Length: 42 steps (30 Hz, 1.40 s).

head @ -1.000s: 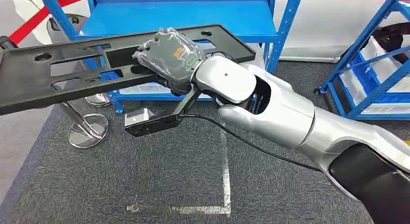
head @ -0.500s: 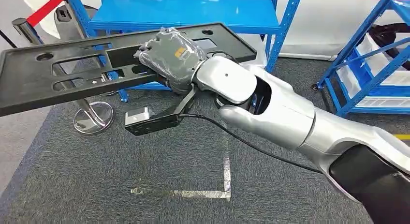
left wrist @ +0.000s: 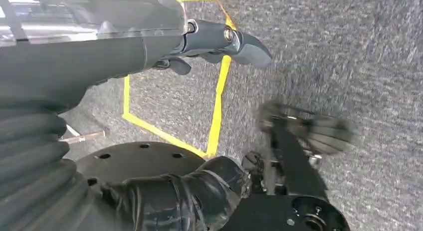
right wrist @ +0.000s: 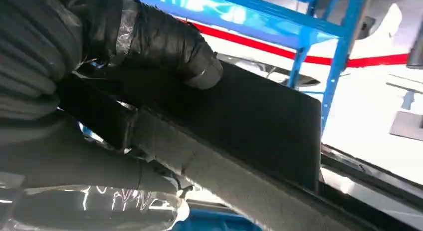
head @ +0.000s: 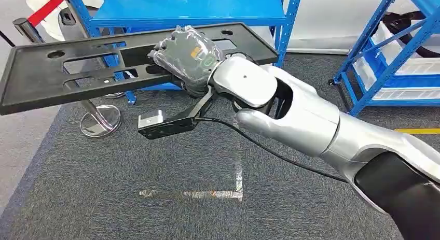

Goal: Take the parts from the cabinet and place them on the table.

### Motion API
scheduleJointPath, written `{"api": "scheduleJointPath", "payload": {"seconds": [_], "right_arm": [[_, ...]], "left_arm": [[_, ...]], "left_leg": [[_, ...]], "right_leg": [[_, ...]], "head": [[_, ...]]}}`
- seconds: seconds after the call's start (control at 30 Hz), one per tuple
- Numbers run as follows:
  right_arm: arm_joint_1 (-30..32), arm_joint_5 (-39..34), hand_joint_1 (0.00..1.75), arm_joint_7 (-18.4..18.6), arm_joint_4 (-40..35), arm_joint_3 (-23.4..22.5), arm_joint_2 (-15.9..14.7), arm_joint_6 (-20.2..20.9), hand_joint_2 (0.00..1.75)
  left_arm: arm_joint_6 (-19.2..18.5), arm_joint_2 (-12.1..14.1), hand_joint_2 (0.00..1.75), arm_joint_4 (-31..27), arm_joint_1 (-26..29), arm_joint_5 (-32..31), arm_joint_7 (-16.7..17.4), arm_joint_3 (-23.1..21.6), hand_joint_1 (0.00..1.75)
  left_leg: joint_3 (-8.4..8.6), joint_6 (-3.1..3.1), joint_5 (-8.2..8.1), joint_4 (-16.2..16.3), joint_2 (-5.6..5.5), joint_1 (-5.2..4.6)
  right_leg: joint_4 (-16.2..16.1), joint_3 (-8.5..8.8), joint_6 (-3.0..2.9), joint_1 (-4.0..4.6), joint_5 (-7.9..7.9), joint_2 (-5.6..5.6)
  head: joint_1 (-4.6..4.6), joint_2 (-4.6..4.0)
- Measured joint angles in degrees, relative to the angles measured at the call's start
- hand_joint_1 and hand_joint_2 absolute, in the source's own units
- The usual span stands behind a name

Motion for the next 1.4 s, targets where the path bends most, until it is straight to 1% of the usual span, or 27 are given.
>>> {"api": "scheduleJointPath", "payload": {"seconds": [0.03,0.1,0.13,0.17,0.3,0.33,0.4,0.47,0.5,0.57,0.6,0.63,0.67,0.7,0.8,0.83,0.87,0.93,1.0,1.03,1.07,1.13,1.17,1.2,1.23,1.33,1.4], "right_arm": [[0.0,0.0,1.75,0.0,0.0,0.0,0.0,0.0,1.75],[0.0,0.1,1.75,0.0,0.0,0.0,0.0,0.0,1.75],[0.0,0.2,1.75,0.0,0.0,0.0,0.0,0.0,1.75],[0.0,0.2,1.75,0.0,0.0,0.0,0.0,0.0,1.75],[0.0,0.4,1.75,0.0,0.1,0.0,0.0,0.0,1.75],[0.0,0.4,1.75,0.0,0.1,0.0,0.0,0.0,1.75],[-0.2,0.4,1.75,0.0,0.1,0.0,0.0,0.0,1.75],[0.1,0.4,1.75,0.0,0.2,0.0,0.0,0.0,1.75],[0.3,0.4,1.75,0.0,0.2,0.0,0.0,0.0,1.75],[0.3,0.4,1.75,0.0,0.2,0.0,0.0,0.0,1.75],[0.3,0.4,1.75,0.0,0.2,0.0,0.0,0.0,1.75],[0.2,0.4,1.75,0.0,0.2,0.0,0.0,0.0,1.75],[0.2,0.4,1.75,0.0,0.2,0.0,0.0,0.0,1.75],[0.1,0.4,1.75,0.0,0.2,0.0,0.0,0.0,1.75],[0.2,0.4,1.75,0.0,0.2,0.0,0.0,0.0,1.75],[0.1,0.4,1.75,0.0,0.2,0.0,0.0,0.0,1.75],[0.1,0.4,1.75,0.0,0.2,0.0,0.2,0.0,1.75],[0.0,0.5,1.75,0.0,0.3,0.0,0.2,0.0,1.75],[0.3,0.6,1.75,0.0,0.3,0.0,0.2,0.0,1.75],[0.3,0.7,1.75,0.0,0.3,0.1,0.2,0.0,1.75],[0.3,0.7,1.75,0.0,0.3,0.1,0.2,0.0,1.75],[0.2,0.7,1.75,0.0,0.3,0.1,0.2,0.1,1.75],[0.1,0.8,1.75,0.0,0.3,0.1,0.3,0.1,1.75],[0.0,0.8,1.75,0.0,0.4,0.1,0.3,0.1,1.75],[-0.1,0.9,1.75,0.0,0.4,0.2,0.4,0.1,1.75],[-0.2,0.9,1.75,0.0,0.5,0.2,0.5,0.1,1.75],[-0.4,0.9,1.75,0.0,0.6,0.2,0.5,0.2,1.75]], "left_arm": [[0.0,0.0,1.75,0.0,-0.1,0.0,0.0,0.0,0.0],[-0.1,0.0,1.75,0.0,-0.1,0.0,0.0,-0.1,0.0],[-0.1,0.0,1.75,0.0,-0.1,0.0,0.0,-0.1,0.0],[-0.2,0.0,1.75,0.0,-0.2,0.0,0.0,-0.1,0.0],[-0.2,0.1,1.75,0.0,-0.3,0.1,-0.1,-0.1,0.0],[-0.2,0.1,1.75,0.0,-0.2,0.1,-0.1,-0.1,0.0],[-0.3,0.1,1.75,0.0,-0.2,0.1,-0.1,-0.1,0.0],[-0.3,0.1,1.75,0.0,-0.2,0.1,-0.1,-0.2,0.0],[-0.3,0.1,1.75,0.0,-0.2,0.1,-0.1,-0.2,0.0],[-0.3,0.1,1.75,0.0,-0.1,0.1,-0.1,-0.2,0.0],[-0.3,0.1,1.75,0.0,-0.1,0.1,-0.1,-0.2,0.0],[-0.3,0.0,1.75,0.0,0.0,0.1,-0.1,-0.2,0.0],[-0.3,0.0,1.75,0.0,0.0,0.1,-0.1,-0.2,0.0],[-0.3,0.0,1.75,0.0,-0.2,0.1,-0.1,-0.2,0.0],[-0.3,0.0,1.75,0.0,0.0,0.1,-0.1,-0.2,0.0],[-0.3,0.2,1.75,0.1,0.0,0.1,-0.1,-0.2,0.0],[-0.3,0.1,1.75,0.1,0.1,0.1,-0.1,-0.2,0.0],[-0.4,0.0,1.75,0.1,0.0,0.2,0.0,-0.2,0.0],[-0.4,0.0,1.75,0.1,0.0,0.2,0.0,-0.2,0.0],[-0.4,0.0,1.75,0.1,0.0,0.3,0.1,-0.2,0.0],[-0.4,0.0,1.75,0.1,0.0,0.3,0.2,-0.2,0.0],[-0.5,0.1,1.75,0.1,0.1,0.3,0.2,-0.2,0.0],[-0.5,0.2,1.75,0.1,0.0,0.4,0.2,-0.2,0.0],[-0.6,0.2,1.75,0.1,-0.1,0.4,0.2,-0.2,0.0],[-0.7,0.2,1.75,0.1,-0.1,0.4,0.2,-0.2,0.0],[-0.7,0.1,1.75,0.1,0.1,0.4,0.2,-0.2,0.0],[-0.7,0.0,1.75,0.1,0.2,0.4,0.2,-0.2,0.0]], "left_leg": [[0.79,0.04,1.65,-0.2,0.01,-0.06],[6.09,0.38,5.21,-7.2,0.33,-0.23],[9.67,0.61,5.58,-12.3,1.47,-0.34],[11.93,0.73,4.0,-15.3,2.91,-1.08],[11.33,2.33,4.34,-16.9,1.26,-1.35],[11.48,3.13,4.93,-17.6,0.96,-0.7],[10.98,3.97,5.61,-17.8,0.26,-0.78],[10.3,4.09,6.01,-17.7,-0.78,-0.85],[9.98,4.0,6.22,-17.6,-1.33,-0.84],[9.55,3.68,6.55,-17.4,-2.69,-0.76],[9.43,3.6,6.59,-17.2,-3.3,-0.73],[9.29,3.45,6.64,-17.0,-3.85,-0.68],[8.81,3.16,6.77,-16.9,-4.19,-0.52],[8.15,2.66,7.02,-16.4,-4.78,-0.83],[7.46,1.12,8.12,-17.2,-6.46,-0.19],[7.13,1.02,7.91,-17.0,-6.19,-0.1],[6.57,0.75,6.74,-15.8,-3.64,-0.56],[3.34,0.25,2.26,-8.0,-1.2,-0.44],[0.53,-0.07,-0.16,-1.0,-0.85,-0.45],[0.75,-0.11,0.31,-0.9,-0.77,-0.44],[2.2,-0.09,1.72,-3.2,-0.57,-0.44],[7.98,0.13,5.95,-13.0,0.58,-0.49],[9.51,0.37,5.29,-16.5,2.63,-0.92],[9.72,1.3,5.75,-16.9,2.71,-1.42],[9.47,1.85,5.9,-16.7,1.8,-1.43],[9.46,2.93,6.5,-17.3,0.29,-1.13],[9.36,3.54,6.86,-17.6,-0.46,-0.85]], "right_leg": [[0.2,-0.56,0.01,0.07,0.24,-0.18],[0.7,-1.38,0.18,0.08,0.5,-0.72],[1.1,-1.51,0.24,0.13,0.51,-1.02],[1.2,-1.75,0.5,0.58,0.5,-1.33],[1.1,-1.7,1.56,0.63,1.1,-3.28],[1.6,-2.04,1.99,0.54,0.39,-2.79],[7.3,-4.46,2.27,0.33,-4.03,0.02],[16.2,-8.01,2.53,0.18,-7.93,0.6],[18.4,-8.89,2.62,0.12,-8.35,0.66],[14.6,-6.43,2.57,-0.14,-5.37,0.76],[9.8,-3.83,2.41,-0.27,-3.0,1.07],[4.6,-0.97,2.17,-0.35,-0.72,2.52],[2.4,0.03,1.91,-0.61,-1.54,5.48],[1.1,0.38,2.0,-0.62,-1.31,6.0],[1.2,-0.13,1.55,-0.09,-0.95,4.21],[0.6,0.01,1.01,-0.87,-0.43,3.25],[0.3,0.14,0.81,-0.8,-0.26,2.73],[0.4,-0.02,0.5,-0.6,-0.13,1.29],[0.6,-0.37,0.5,-0.4,-0.14,-0.26],[0.8,-0.54,0.49,-0.38,-0.15,-1.02],[0.9,-0.61,0.49,-0.34,-0.16,-1.65],[1.0,-0.59,0.63,-0.34,-0.28,-2.88],[1.1,-0.59,0.78,-0.19,-0.33,-3.46],[1.2,-0.79,1.09,0.25,-0.33,-3.78],[1.1,-0.83,1.32,0.32,-0.21,-4.2],[1.1,-0.62,2.05,0.61,-0.46,-5.47],[5.3,-2.44,2.37,0.0,-3.66,-0.86]], "head": [[-0.02,0.0],[-0.04,0.0],[-0.07,0.0],[-0.07,0.0],[0.07,0.0],[0.02,0.0],[0.42,0.0],[0.48,0.0],[0.48,0.0],[0.48,0.0],[0.55,0.0],[0.52,0.0],[0.46,0.0],[0.42,0.02],[0.48,0.0],[0.44,0.0],[0.17,0.0],[-0.37,0.0],[-0.39,0.0],[-0.37,0.0],[-0.39,0.0],[-0.37,0.0],[-0.37,0.0],[-0.31,0.0],[-0.33,0.0],[-0.26,0.0],[-0.15,0.0]]}}
